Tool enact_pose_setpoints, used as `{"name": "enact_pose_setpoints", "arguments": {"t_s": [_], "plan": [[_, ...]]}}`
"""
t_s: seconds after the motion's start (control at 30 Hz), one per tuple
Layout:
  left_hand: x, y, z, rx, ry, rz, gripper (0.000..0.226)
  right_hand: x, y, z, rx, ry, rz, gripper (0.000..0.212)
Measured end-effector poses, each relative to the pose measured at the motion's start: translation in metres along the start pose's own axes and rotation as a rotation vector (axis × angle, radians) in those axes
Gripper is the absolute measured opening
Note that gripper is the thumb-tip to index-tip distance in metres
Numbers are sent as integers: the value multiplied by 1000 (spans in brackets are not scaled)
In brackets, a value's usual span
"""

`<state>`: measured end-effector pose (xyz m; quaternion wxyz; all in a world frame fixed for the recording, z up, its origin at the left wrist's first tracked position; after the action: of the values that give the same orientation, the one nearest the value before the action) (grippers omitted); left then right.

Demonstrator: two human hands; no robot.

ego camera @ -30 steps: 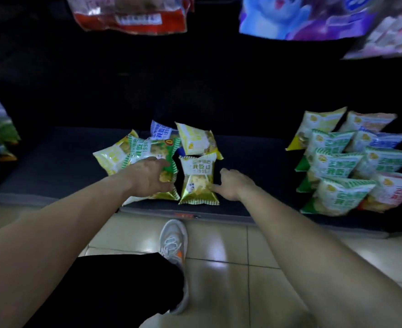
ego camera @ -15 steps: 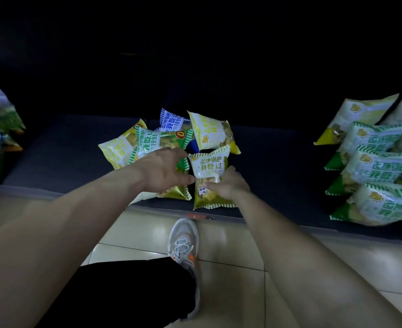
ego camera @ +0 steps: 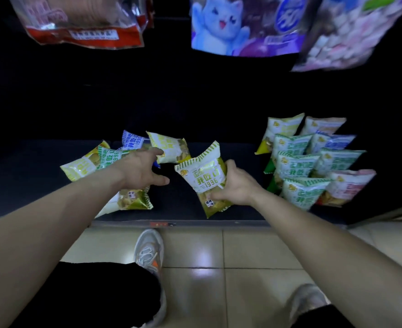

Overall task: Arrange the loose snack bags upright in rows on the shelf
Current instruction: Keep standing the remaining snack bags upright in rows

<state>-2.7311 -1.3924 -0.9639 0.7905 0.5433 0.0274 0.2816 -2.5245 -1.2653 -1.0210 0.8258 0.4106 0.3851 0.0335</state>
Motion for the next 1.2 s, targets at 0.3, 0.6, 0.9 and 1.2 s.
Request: {"name": "enact_pose_setpoints", "arguments": {"t_s": [0.3,0.6,0.9,1.2], "plan": [[140,22,8,149,-287,274,104,0,105,77,102,109,82,93],[209,23,-11,199,-337,348,67,32,137,85,107,145,37,94],[191,9,-98,225,-185,-92,97,99,174,37,190,18,314,60],[189,-18,-223,234,-101,-127,93,157,189,-13,283,-82,288,49]]}}
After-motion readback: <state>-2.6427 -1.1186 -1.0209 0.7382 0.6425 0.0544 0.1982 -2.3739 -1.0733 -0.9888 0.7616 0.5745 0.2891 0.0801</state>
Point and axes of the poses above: each hand's wrist, its own z-axis away from the middle knuckle, its own y-axis out of the back of the hand, x = y × z, the point moved 10 cm from there along -z, towards the middle knuckle, and after that the axes turned 4 degrees about -z, right-handed, at the moved point
